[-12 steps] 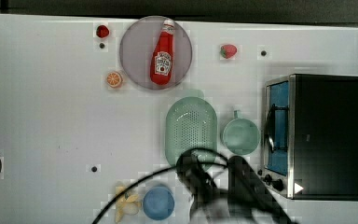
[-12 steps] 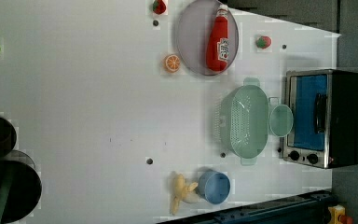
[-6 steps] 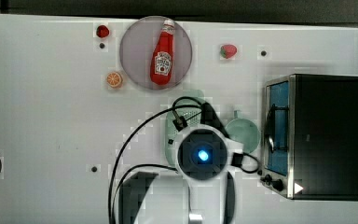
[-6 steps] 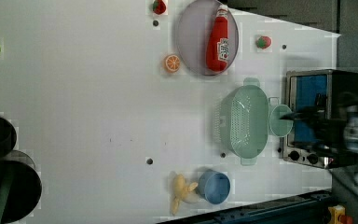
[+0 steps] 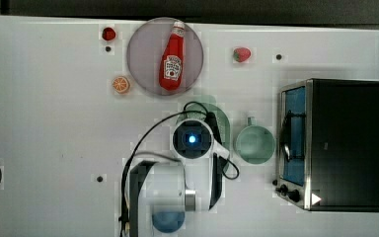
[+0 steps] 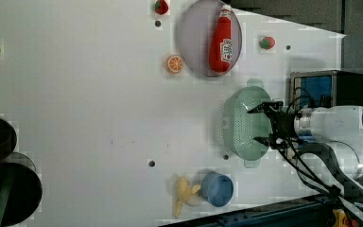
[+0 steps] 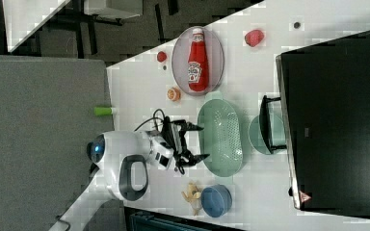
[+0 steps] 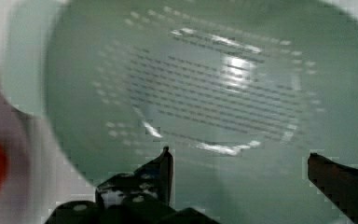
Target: Drag strainer right to left.
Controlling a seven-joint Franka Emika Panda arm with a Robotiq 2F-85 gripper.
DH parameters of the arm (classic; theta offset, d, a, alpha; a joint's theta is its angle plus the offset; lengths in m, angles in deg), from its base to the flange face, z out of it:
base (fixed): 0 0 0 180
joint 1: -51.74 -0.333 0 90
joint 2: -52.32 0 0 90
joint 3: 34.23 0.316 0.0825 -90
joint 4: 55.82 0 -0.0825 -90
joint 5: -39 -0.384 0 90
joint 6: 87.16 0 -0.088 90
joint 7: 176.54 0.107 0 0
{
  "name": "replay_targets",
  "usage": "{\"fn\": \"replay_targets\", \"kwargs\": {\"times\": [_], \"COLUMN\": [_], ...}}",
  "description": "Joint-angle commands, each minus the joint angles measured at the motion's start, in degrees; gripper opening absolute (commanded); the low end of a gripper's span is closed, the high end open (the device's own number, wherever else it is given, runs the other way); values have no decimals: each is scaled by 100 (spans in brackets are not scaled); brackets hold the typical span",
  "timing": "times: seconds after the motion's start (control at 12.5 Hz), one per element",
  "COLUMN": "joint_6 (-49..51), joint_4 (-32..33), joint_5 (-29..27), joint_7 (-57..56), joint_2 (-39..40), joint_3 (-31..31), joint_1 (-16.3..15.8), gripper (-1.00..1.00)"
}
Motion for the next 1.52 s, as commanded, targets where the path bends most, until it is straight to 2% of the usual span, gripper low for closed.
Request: {"fn": "replay_targets", "kwargs": {"times": [0.08,0.4,0.64,0.8,1.52], "joint_6": [-663,-1535,-1792,-1865,-1721], "joint_4": [85,81,72,39,-73], "joint_5": [89,89,87,87,81], "joint_7": [818,817,852,1287,1877], "joint_2": [363,1045,1339,1413,1488], "joint_3": [58,78,94,132,322], "joint_1": [2,-67,-96,-164,-866], "gripper": [100,100,100,100,100]}}
